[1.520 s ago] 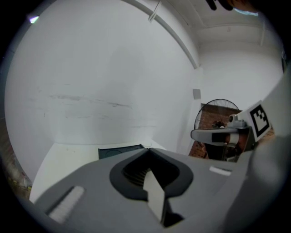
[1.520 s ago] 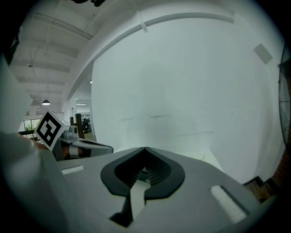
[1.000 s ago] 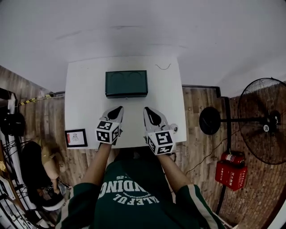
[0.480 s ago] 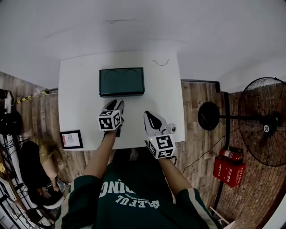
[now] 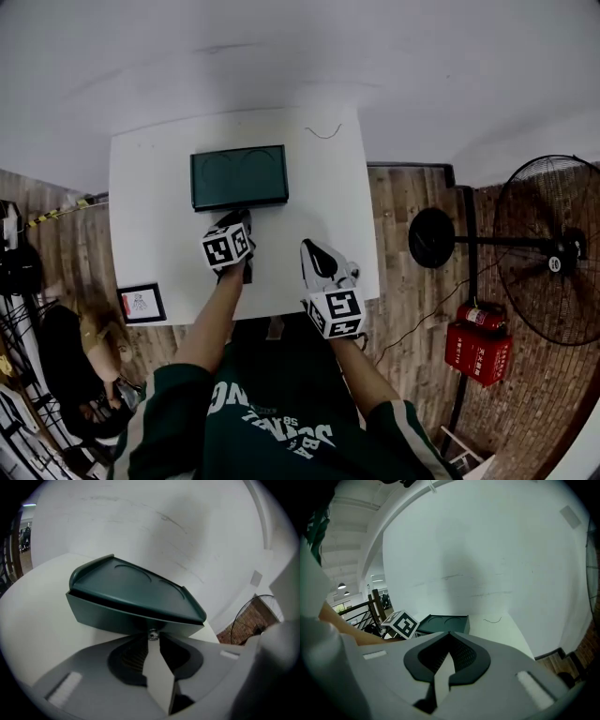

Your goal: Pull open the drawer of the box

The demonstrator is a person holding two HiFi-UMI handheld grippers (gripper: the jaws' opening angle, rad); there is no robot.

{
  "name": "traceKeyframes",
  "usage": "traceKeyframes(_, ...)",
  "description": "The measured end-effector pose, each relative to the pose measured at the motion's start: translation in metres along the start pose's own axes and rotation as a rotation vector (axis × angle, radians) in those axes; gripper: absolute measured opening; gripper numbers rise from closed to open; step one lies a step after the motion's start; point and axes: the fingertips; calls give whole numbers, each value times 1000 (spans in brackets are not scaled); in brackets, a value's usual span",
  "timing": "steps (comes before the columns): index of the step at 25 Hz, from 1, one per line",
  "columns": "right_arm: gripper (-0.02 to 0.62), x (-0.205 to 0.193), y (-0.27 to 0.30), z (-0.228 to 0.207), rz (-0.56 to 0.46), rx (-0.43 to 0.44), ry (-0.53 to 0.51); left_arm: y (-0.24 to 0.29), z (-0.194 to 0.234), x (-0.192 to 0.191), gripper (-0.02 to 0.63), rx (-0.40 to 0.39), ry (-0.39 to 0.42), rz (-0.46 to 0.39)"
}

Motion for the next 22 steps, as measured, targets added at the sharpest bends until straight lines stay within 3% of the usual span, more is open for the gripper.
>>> traceKeyframes(11, 2, -11, -9, -3, 12, -2, 14, -9, -4, -11, 124, 1, -7, -3)
traceKeyframes(22, 2, -17, -20, 10, 11, 17, 12, -33, -15, -51, 124, -16, -25, 12)
Point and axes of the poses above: the fingertips, and each gripper's own axes: y forward along the fingers, z to its left, x out of its top, and after that the axes turned 15 degrees about -x, right-handed
